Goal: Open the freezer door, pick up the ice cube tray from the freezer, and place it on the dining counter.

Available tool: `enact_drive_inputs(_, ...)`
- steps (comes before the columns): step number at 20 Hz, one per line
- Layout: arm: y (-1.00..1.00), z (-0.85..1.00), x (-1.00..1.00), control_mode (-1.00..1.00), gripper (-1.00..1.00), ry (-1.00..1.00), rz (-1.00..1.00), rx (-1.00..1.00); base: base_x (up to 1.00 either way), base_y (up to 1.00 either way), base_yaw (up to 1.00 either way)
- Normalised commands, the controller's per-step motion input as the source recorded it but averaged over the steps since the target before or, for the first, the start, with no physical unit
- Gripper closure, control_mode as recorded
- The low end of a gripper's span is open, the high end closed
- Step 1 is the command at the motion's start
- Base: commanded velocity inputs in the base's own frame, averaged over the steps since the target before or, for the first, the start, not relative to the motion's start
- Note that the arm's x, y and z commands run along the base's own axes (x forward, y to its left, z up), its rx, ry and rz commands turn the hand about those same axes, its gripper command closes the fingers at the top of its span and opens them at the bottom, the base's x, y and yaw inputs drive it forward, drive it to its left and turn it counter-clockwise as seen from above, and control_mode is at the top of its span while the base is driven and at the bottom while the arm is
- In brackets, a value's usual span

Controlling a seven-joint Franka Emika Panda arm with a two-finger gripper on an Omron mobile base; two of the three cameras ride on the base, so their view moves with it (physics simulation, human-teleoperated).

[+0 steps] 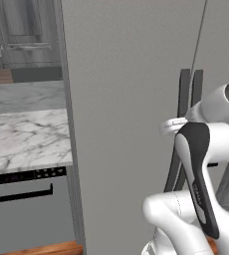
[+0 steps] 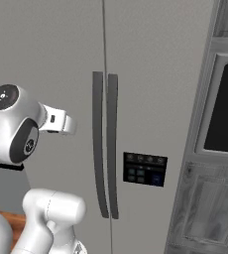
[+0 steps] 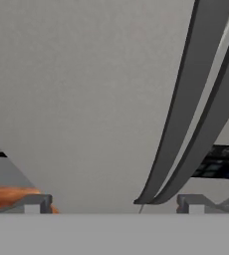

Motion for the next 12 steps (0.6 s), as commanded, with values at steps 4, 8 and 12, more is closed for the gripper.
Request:
enact_drive_inputs(4,0.00,0.14,0.00,-1.00,-1.00,-0.06,0.00,0.00,0.00,0.00,0.00)
enact_drive_inputs(8,0.00,0.04,0.00,-1.00,-1.00,-0.08,0.00,0.00,0.00,0.00,0.00)
enact_drive_inputs(12,0.00,0.00,0.00,-1.00,-1.00,-0.12,0.00,0.00,0.00,0.00,0.00)
